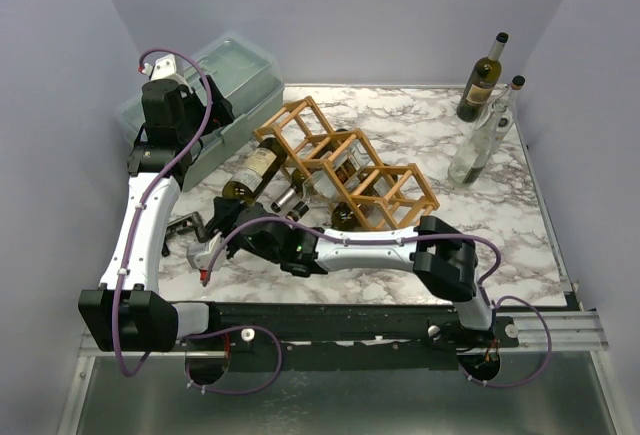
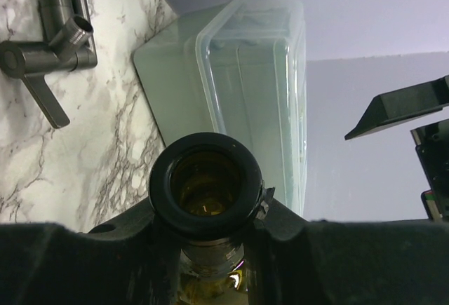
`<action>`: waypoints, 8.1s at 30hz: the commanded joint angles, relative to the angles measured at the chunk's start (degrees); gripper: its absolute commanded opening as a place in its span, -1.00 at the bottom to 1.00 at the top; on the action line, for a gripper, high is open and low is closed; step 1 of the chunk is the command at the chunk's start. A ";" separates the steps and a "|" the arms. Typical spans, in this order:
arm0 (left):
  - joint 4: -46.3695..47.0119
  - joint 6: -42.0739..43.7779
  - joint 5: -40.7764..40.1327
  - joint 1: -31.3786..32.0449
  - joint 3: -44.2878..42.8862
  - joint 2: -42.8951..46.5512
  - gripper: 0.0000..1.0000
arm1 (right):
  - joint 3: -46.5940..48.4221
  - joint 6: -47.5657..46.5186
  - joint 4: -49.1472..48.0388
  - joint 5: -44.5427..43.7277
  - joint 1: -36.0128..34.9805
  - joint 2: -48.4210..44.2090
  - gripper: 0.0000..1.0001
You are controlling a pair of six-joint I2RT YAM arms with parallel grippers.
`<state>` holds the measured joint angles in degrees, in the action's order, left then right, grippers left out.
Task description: Put the wine bottle on the wine rack
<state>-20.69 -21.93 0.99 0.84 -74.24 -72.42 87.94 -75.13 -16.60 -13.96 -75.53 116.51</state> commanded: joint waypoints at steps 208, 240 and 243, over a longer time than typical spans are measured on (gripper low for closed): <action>2.24 -3.91 5.21 -4.80 0.19 -1.41 0.95 | -30.89 17.79 5.28 23.13 12.53 -23.35 -0.27; 2.23 -4.04 5.28 -4.83 0.23 -1.31 0.95 | -33.58 36.40 -10.28 6.31 11.01 -51.40 1.00; 2.34 -4.14 5.55 -4.72 0.28 -1.05 0.95 | -34.60 36.48 -14.88 1.68 11.01 -54.59 1.00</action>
<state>-19.35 -25.71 5.17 -3.68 -74.22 -73.65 54.15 -41.76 -23.44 -3.27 -64.34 65.60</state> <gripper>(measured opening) 0.977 0.998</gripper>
